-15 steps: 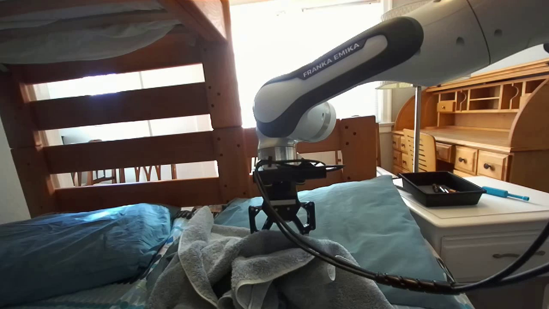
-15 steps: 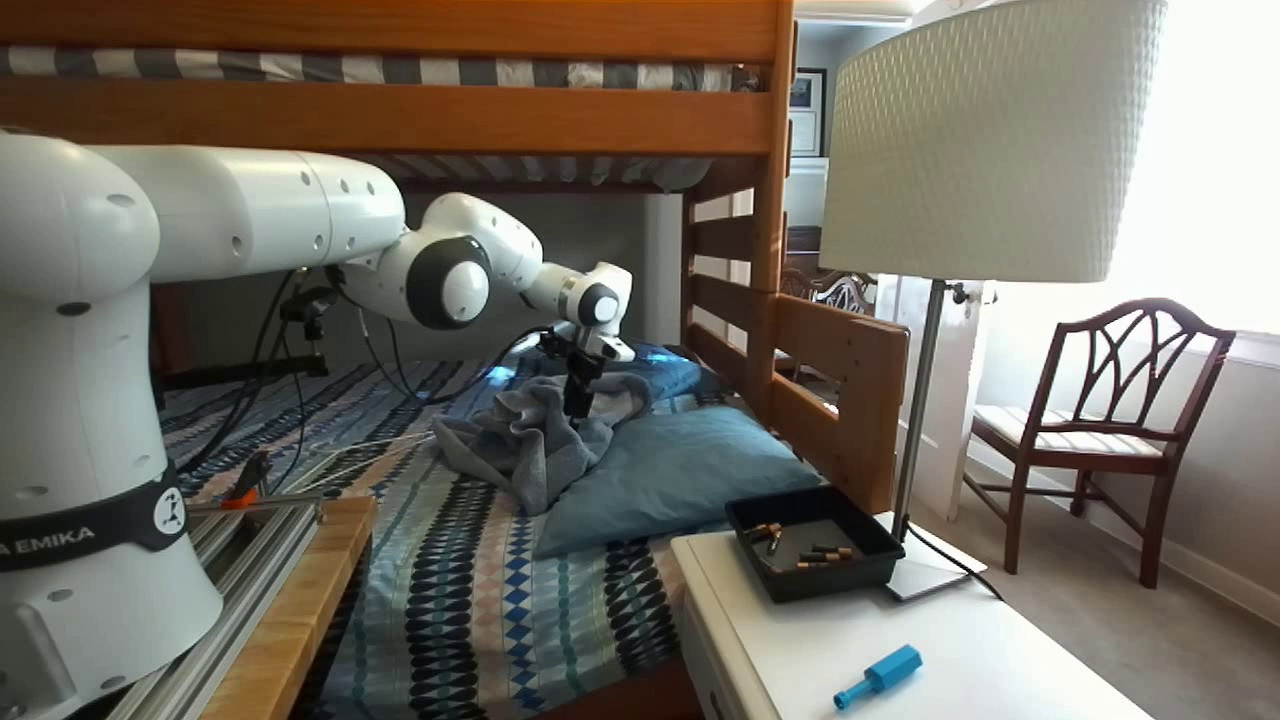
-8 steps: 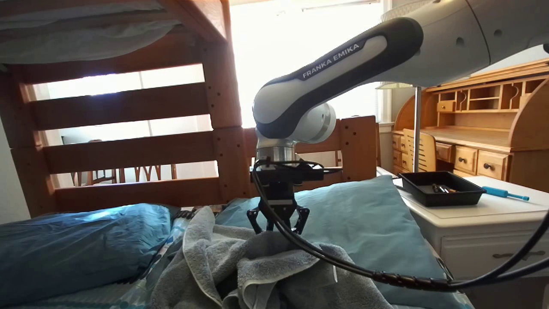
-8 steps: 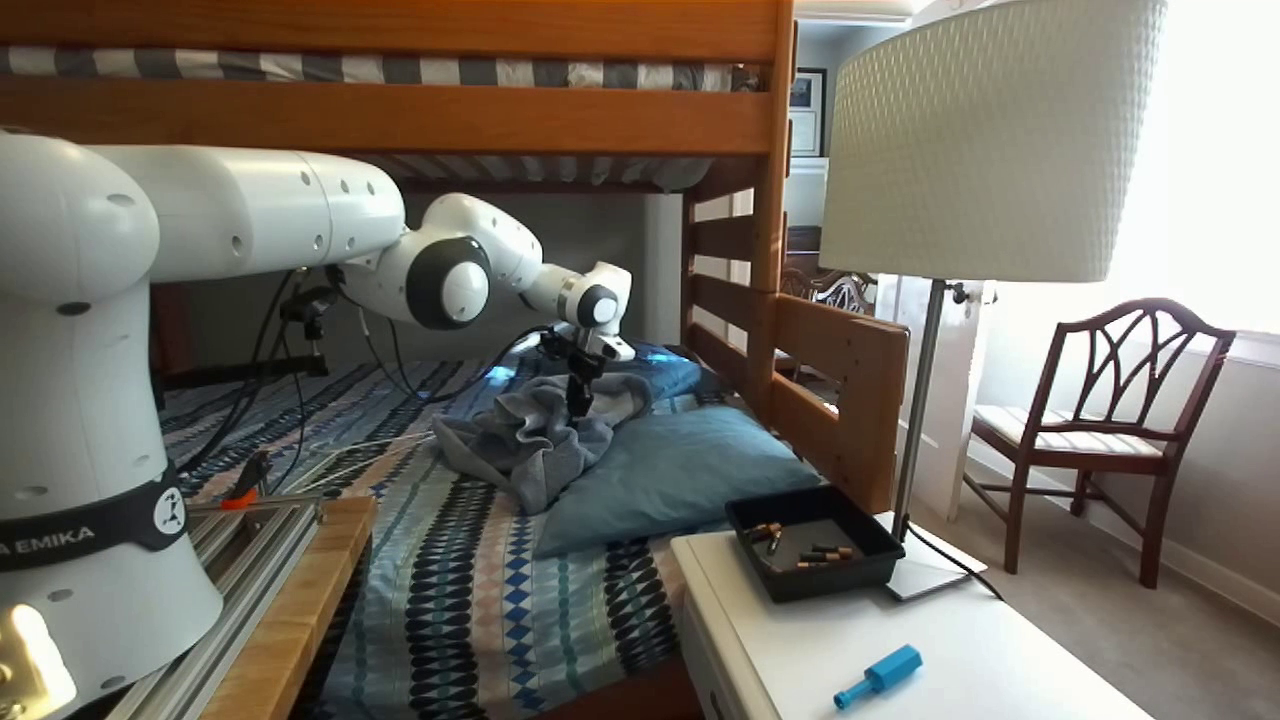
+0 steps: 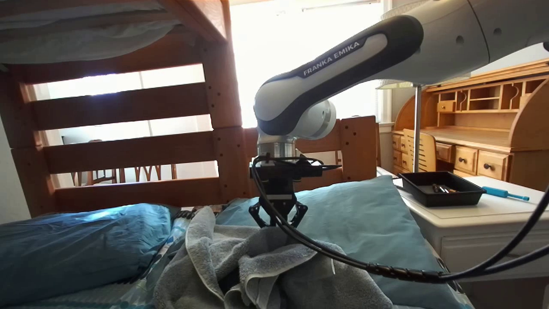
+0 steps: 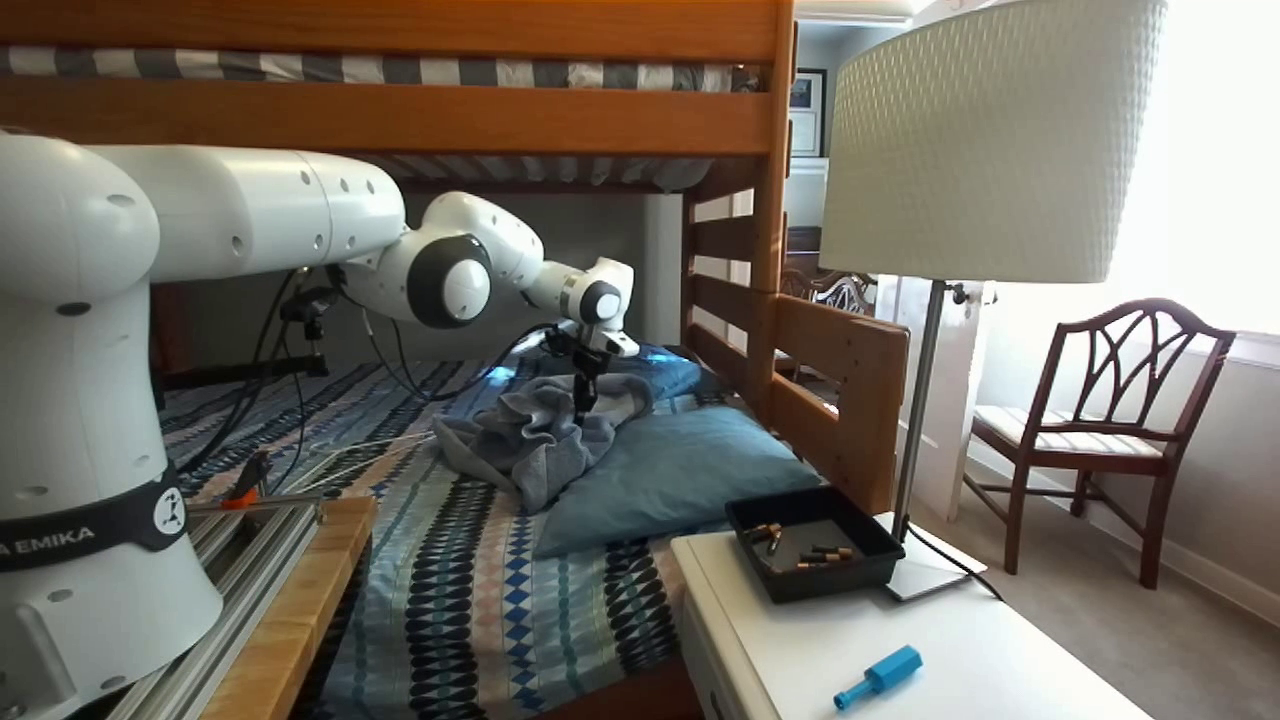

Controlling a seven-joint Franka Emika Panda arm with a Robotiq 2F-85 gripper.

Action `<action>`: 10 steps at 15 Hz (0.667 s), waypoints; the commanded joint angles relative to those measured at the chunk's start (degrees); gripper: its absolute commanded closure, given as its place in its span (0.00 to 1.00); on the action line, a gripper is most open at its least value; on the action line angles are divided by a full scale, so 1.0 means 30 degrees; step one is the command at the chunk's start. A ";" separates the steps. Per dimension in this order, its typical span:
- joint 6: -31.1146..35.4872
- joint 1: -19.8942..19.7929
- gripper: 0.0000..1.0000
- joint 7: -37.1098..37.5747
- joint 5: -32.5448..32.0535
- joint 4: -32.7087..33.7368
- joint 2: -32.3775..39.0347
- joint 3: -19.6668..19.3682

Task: Move the towel to the left

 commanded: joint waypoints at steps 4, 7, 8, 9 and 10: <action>0.0894 -0.0091 0.97 0.5155 -0.1127 0.0082 -0.1062 -0.2146; 0.0261 0.0079 0.97 0.7555 -0.2091 0.0075 -0.1683 -0.3220; 0.0024 0.0151 0.97 0.8347 -0.2451 0.0088 -0.1898 -0.3556; -0.0277 0.0248 0.97 0.9090 -0.2810 0.0103 -0.2117 -0.3881; -0.0589 0.0346 0.97 0.9811 -0.3144 0.0126 -0.2311 -0.4178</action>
